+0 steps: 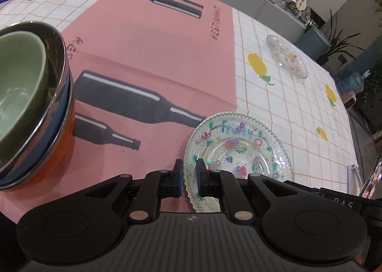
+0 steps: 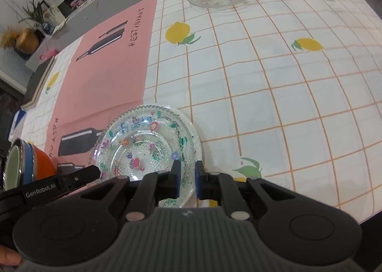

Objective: Organize plates and bowls
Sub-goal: 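Lower the glass plate onto the 'Fruity' plate and open both grippers, then withdraw both grippers from the stacked plates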

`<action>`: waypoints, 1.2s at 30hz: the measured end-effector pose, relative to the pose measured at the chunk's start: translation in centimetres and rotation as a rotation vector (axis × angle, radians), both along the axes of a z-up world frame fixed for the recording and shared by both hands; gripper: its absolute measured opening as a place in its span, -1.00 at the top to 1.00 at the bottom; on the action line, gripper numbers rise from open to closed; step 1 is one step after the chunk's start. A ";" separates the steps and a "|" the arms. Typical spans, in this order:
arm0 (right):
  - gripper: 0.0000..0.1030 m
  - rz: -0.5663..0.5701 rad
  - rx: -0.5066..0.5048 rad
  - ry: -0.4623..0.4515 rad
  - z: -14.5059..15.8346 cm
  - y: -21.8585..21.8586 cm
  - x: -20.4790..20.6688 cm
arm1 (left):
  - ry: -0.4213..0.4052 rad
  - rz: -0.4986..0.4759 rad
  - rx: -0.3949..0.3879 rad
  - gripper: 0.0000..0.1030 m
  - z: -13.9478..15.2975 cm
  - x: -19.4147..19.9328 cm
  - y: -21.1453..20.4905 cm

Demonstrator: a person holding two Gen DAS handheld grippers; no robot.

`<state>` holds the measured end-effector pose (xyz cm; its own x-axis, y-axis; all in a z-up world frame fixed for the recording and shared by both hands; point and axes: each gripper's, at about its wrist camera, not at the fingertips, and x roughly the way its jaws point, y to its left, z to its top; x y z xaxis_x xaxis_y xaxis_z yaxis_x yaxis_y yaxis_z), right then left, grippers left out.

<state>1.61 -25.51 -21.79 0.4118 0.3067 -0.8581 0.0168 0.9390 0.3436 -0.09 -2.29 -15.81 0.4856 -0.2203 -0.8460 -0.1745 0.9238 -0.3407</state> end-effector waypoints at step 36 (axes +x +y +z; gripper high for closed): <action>0.48 -0.099 0.065 -0.090 -0.9 -1.8 0.4 | -0.088 0.011 -0.018 0.59 -0.3 0.6 0.9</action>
